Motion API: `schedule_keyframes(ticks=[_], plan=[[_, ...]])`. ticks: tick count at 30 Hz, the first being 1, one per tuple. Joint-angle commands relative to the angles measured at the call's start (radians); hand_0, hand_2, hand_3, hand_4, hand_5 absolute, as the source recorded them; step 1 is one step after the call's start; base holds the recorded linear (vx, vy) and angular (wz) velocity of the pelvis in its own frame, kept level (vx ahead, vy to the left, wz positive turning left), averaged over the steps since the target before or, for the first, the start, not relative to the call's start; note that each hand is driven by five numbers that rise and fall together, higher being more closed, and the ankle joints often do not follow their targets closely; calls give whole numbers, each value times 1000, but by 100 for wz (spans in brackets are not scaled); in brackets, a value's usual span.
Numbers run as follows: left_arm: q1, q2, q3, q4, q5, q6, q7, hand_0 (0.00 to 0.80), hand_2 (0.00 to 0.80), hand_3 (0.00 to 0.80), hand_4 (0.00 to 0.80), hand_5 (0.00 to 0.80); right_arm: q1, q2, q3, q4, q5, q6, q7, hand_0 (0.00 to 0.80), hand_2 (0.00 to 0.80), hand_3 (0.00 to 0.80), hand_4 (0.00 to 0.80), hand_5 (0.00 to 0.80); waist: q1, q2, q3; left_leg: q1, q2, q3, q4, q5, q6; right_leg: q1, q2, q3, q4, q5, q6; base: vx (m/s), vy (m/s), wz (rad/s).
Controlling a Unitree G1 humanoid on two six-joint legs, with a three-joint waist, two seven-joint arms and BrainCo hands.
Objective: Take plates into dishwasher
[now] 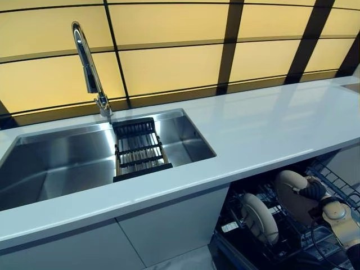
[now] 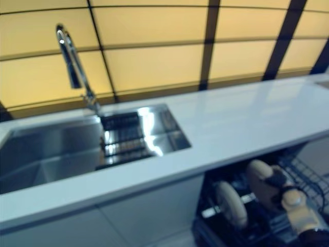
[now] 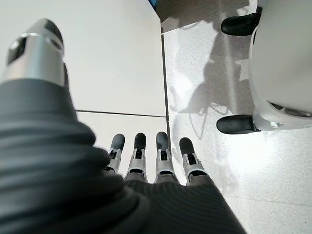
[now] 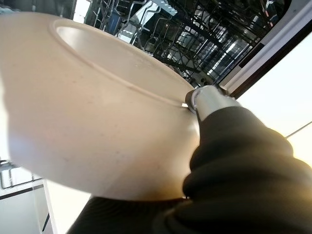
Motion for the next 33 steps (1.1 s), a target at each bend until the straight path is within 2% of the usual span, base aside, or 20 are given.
schedule_keyframes(ticks=[1,8,13,23,33], plan=[[-47,41,-26,-1,-13,-32,-13,0,0,0,0,0,-168,-20,41,71,-25,-9,-55,800,800,800,800,800,27,-36,7,-26,-71,-58,-2,-33,39,4,8,-67,3,10,40,-29,-23,10],[-61,38,-41,-28,-66,-42,-13,0,0,0,0,0,-247,-18,88,129,4,23,-46,800,800,800,800,800,31,5,48,-65,-81,-75,-2,-14,32,-31,-3,-64,3,18,38,-81,15,5],[-72,27,-42,-46,-86,-38,-9,0,0,0,0,0,-232,10,99,142,3,40,-47,800,800,800,800,800,28,28,62,-67,-85,-73,-2,-11,29,-32,-11,-73,3,16,37,-30,29,3],[-77,17,-48,-64,-112,-57,-18,0,0,0,0,0,-215,29,114,230,-42,-1,-60,800,800,800,800,800,31,57,76,-70,-93,-68,-2,-11,27,-37,-23,-82,3,16,39,-13,14,1],[-95,12,-57,-77,-137,-57,-6,0,0,0,0,0,-228,27,141,298,-70,-8,-61,800,800,800,800,800,29,78,92,-78,-102,-73,-2,-8,27,-48,-30,-79,3,19,41,-35,11,0]])
